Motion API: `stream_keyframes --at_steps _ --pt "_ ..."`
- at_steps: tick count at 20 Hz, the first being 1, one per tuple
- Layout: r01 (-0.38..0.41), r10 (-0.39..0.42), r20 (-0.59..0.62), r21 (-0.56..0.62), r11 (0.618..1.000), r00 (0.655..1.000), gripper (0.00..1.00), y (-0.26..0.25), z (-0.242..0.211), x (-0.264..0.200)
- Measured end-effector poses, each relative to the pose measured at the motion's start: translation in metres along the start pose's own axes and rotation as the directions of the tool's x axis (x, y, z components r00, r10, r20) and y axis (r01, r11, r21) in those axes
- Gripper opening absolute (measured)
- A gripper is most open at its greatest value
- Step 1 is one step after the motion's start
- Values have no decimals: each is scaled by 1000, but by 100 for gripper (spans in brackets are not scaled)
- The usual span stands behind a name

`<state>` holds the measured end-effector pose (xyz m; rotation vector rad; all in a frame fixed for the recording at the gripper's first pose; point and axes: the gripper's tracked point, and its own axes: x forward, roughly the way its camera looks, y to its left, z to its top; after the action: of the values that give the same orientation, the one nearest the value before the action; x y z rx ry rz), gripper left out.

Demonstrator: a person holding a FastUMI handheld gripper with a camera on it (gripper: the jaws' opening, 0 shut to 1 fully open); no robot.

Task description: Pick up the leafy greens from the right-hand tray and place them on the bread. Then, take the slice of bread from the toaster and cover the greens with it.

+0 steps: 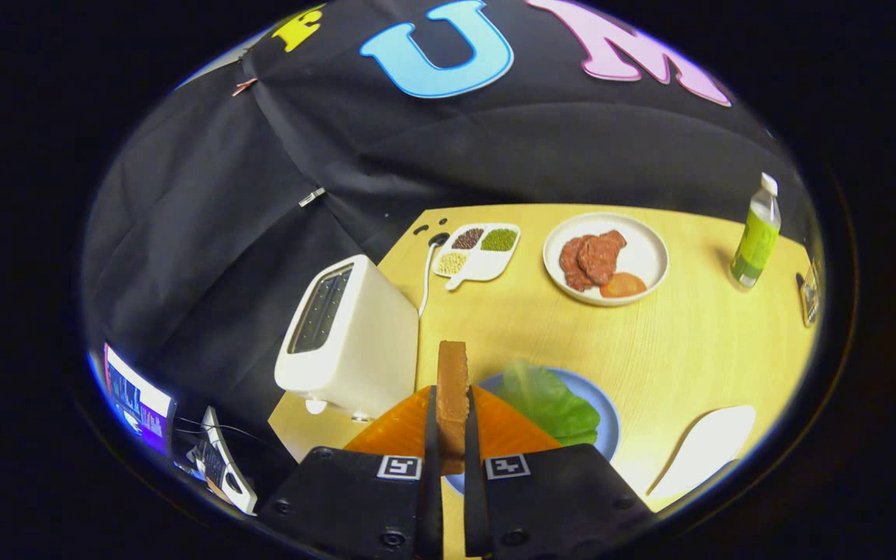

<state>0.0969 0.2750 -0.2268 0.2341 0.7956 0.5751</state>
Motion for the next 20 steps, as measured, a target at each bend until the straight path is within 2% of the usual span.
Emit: stream_keyframes --at_steps 6,12,14,16,18,19,20 --pt "-13 16 -36 86 996 999 15 -36 -29 14" --pt "54 -49 -50 108 993 998 18 -70 -37 13" --pt "81 -75 -58 108 991 996 25 -78 -37 15" --pt "104 -100 -46 94 990 994 40 -85 -34 9" --pt "118 -115 -42 94 989 993 46 -89 -34 1" --pt "124 -120 -48 92 988 992 64 -91 -34 -6" --pt "131 -127 -49 92 987 991 71 -90 -35 -14"
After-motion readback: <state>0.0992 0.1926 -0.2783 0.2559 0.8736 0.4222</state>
